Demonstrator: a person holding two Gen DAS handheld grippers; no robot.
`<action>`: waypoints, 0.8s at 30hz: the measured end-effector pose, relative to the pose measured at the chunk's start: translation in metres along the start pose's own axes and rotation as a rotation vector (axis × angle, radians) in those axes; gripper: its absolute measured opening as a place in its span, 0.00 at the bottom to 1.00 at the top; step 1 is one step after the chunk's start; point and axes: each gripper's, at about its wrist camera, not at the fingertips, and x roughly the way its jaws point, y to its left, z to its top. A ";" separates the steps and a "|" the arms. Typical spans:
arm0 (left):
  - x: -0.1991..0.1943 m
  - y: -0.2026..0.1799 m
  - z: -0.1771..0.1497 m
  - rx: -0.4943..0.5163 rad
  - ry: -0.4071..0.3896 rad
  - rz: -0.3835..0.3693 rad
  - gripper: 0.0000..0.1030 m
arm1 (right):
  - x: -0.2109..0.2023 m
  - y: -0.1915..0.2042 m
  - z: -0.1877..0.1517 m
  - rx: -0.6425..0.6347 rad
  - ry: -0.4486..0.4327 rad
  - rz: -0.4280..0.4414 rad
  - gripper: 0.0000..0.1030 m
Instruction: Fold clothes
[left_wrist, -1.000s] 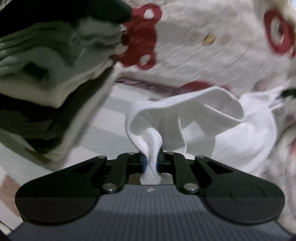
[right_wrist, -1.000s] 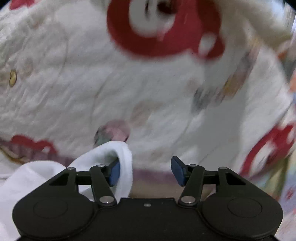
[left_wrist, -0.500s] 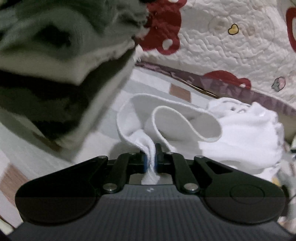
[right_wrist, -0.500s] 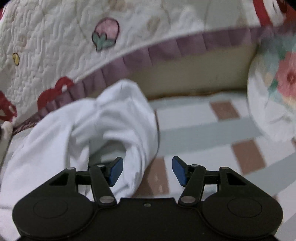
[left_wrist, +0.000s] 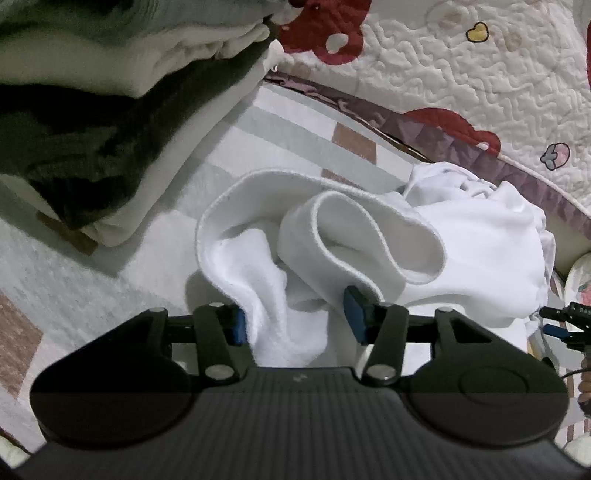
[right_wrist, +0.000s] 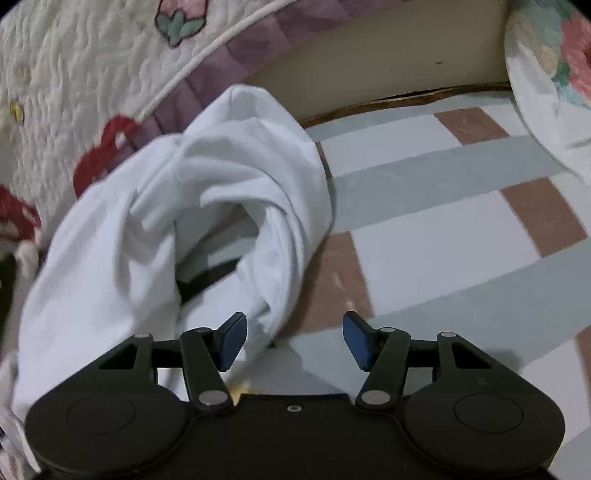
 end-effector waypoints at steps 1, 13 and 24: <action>0.001 0.000 0.000 0.002 0.007 0.002 0.49 | 0.004 0.004 -0.004 0.006 0.006 0.040 0.50; 0.009 0.002 -0.004 0.007 0.081 0.020 0.50 | -0.024 0.043 0.022 -0.205 -0.110 -0.189 0.04; -0.013 -0.005 0.001 -0.093 0.038 -0.212 0.51 | -0.089 -0.009 0.087 -0.269 -0.203 -0.589 0.04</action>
